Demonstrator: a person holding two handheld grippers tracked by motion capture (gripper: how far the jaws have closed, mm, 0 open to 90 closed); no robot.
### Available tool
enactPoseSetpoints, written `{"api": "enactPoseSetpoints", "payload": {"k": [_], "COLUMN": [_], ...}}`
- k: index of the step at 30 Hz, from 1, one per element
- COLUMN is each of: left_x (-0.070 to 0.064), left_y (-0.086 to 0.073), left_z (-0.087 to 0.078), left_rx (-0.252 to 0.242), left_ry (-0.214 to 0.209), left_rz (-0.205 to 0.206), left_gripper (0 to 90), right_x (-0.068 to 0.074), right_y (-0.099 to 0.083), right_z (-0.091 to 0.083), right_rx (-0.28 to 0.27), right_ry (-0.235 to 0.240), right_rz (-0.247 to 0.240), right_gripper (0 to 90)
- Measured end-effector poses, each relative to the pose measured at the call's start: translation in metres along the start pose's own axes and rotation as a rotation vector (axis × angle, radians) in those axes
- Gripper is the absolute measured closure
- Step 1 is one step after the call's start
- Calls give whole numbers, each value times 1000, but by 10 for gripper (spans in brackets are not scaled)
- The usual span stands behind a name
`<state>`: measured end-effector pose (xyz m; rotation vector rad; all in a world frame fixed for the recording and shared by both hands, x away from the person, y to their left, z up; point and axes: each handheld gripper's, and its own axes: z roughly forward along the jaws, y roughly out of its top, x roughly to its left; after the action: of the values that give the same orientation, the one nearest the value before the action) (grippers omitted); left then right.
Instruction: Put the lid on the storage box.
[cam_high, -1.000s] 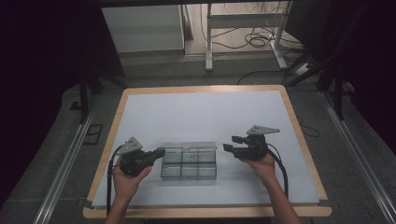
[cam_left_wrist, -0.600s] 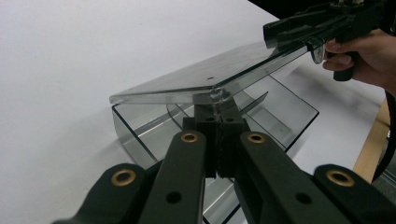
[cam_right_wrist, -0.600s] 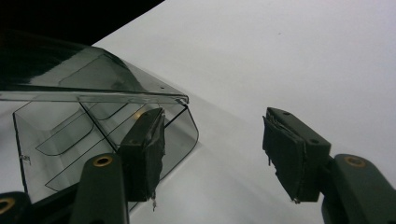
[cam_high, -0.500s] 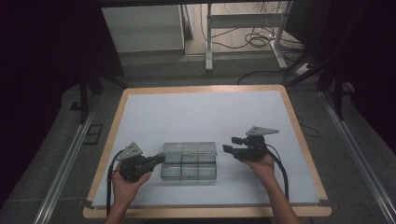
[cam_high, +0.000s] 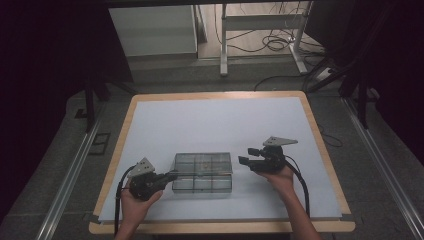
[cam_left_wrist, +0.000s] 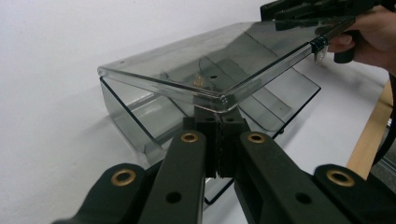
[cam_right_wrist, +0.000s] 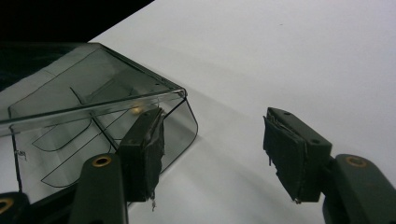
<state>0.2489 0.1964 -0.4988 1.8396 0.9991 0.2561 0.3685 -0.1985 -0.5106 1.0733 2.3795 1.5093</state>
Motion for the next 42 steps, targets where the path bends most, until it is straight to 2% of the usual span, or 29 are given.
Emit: {"api": "enactPoseSetpoints", "payload": {"k": [10, 31, 42], "left_x": [-4, -5, -7], "left_y": [-10, -28, -35], "left_z": [-1, -2, -5], "left_rx": [21, 65, 70], "left_ry": [-19, -22, -29], "left_rz": [3, 0, -5], "left_gripper": [897, 894, 894], "right_x": [0, 1, 3], "right_y": [-1, -2, -3], "right_z": [0, -1, 0], "right_rx": [3, 6, -4], "right_ry": [1, 8, 10], "right_rz": [3, 8, 8], "right_gripper": [373, 373, 372]}}
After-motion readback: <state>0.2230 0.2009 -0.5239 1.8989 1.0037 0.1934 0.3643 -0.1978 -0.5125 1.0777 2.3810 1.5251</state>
